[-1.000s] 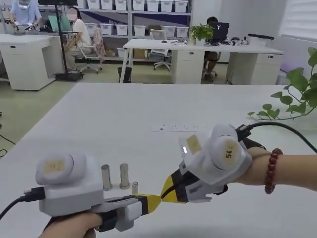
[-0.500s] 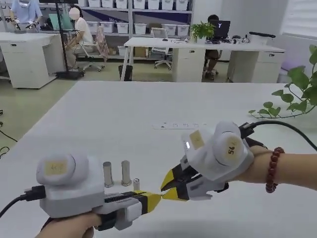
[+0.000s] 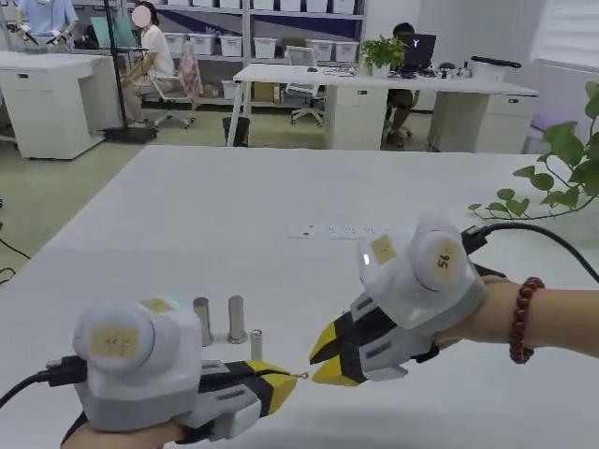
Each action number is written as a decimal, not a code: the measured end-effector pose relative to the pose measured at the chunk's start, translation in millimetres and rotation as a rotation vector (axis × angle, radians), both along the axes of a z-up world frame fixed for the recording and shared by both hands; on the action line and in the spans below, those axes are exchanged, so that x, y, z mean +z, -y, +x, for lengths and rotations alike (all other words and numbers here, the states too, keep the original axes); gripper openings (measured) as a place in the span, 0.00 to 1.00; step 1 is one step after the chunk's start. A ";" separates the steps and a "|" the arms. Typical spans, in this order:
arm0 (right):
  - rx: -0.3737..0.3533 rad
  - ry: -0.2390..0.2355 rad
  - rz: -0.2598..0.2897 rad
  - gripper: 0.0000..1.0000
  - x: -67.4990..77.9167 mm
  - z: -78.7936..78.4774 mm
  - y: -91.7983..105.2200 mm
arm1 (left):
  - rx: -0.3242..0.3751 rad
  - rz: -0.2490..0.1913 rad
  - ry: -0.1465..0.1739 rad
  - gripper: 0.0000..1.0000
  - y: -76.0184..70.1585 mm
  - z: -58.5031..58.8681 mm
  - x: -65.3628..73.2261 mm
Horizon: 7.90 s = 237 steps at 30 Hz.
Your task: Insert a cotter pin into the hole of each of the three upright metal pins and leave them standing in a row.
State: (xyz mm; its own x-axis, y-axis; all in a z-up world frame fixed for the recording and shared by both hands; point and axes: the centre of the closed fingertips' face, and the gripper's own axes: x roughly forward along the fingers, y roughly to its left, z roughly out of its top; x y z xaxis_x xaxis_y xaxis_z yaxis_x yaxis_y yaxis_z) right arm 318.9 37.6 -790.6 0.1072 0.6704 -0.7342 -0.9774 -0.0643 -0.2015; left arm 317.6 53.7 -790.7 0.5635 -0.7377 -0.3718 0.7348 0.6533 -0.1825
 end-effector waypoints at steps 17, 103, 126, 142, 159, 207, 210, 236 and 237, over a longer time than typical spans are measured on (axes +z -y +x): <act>0.009 -0.141 0.024 0.14 -12.8 -18.5 0.2 | -0.133 0.069 0.071 0.00 7.8 -17.3 -2.6; -0.042 -0.003 -0.275 0.03 -35.1 49.4 -5.8 | 0.212 0.198 0.114 0.22 -46.5 57.0 -32.6; -0.033 0.017 -0.361 0.03 -37.5 69.1 -16.8 | 0.255 0.138 0.050 0.12 -43.4 76.0 -44.5; -0.024 0.022 -0.374 0.03 -38.4 68.4 -26.1 | 0.243 0.141 0.058 0.08 -41.8 76.0 -44.3; -0.029 0.015 -0.346 0.03 -34.8 72.4 -35.3 | 0.239 0.142 0.066 0.07 -42.3 78.6 -45.1; -0.043 0.011 -0.253 0.05 -28.0 68.2 -42.3 | 0.241 0.144 0.068 0.07 -39.8 78.7 -45.6; -0.044 0.010 -0.247 0.05 -27.3 68.5 -45.4 | 0.244 0.145 0.069 0.07 -39.8 79.1 -45.8; -0.078 -0.030 -0.240 0.08 -28.0 66.3 -49.3 | 0.242 0.154 0.017 0.15 -40.8 78.6 -55.4; -0.080 -0.028 -0.240 0.08 -27.3 67.2 -48.8 | 0.242 0.154 0.018 0.15 -40.6 78.7 -55.3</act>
